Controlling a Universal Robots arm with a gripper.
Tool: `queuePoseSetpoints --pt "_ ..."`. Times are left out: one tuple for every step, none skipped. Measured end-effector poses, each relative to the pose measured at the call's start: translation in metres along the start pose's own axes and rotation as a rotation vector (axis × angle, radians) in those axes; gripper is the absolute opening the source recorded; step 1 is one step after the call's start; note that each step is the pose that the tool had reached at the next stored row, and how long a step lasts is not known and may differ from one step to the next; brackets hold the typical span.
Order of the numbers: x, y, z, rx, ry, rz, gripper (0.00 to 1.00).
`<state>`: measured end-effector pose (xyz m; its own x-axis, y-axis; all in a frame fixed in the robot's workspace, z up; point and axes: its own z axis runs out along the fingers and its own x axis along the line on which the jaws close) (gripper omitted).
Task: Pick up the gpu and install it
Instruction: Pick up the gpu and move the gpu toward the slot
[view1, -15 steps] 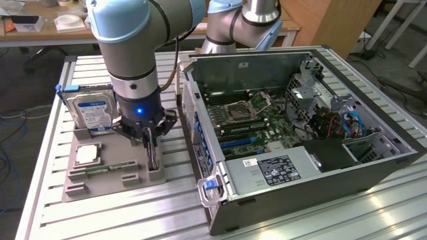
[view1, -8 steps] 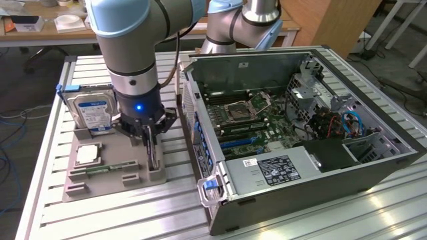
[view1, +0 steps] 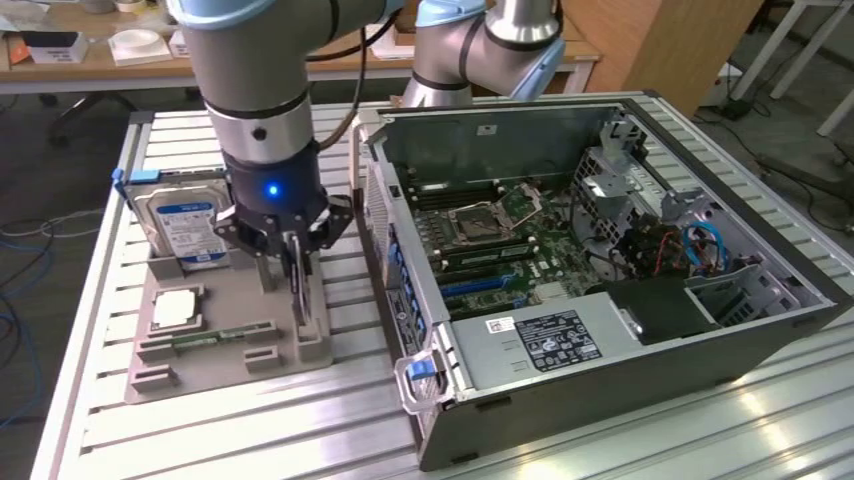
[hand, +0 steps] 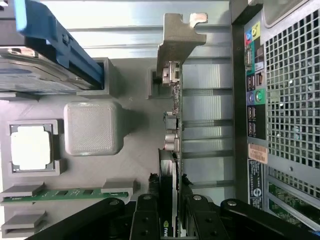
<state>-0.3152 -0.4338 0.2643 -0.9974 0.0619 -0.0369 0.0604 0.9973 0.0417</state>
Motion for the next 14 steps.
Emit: queuePoseSetpoints --pt "0.000 0.0001 -0.0029 0.0000 -0.0001 0.000 0.27" --pt "0.000 0.0002 -0.0056 -0.0001 0.0000 0.000 0.27" --pt "0.000 0.0003 -0.0080 0.0000 0.0000 0.000 0.27" --pt "0.000 0.0004 -0.0105 -0.0001 0.0000 0.000 0.27" --pt "-0.001 0.0006 -0.0130 0.0000 0.0000 0.000 0.27" --pt "-0.001 0.0007 -0.0156 0.0000 0.0000 0.000 0.27" --pt "-0.001 0.0008 -0.0186 0.0000 0.0000 0.000 0.27" --pt "-0.001 0.0009 -0.0221 0.0000 0.0000 0.000 0.27" --pt "-0.001 0.0011 -0.0257 0.0000 0.0000 0.000 0.27" --pt "-0.001 0.0012 -0.0296 0.0000 0.0000 0.000 0.27" --pt "-0.001 0.0014 -0.0332 -0.0001 -0.0001 0.000 0.27" --pt "-0.001 0.0015 -0.0364 0.0000 0.0000 0.000 0.27" --pt "-0.001 0.0017 -0.0393 0.0000 0.0001 0.000 0.27" --pt "-0.002 0.0018 -0.0425 0.0000 0.0001 0.000 0.27"
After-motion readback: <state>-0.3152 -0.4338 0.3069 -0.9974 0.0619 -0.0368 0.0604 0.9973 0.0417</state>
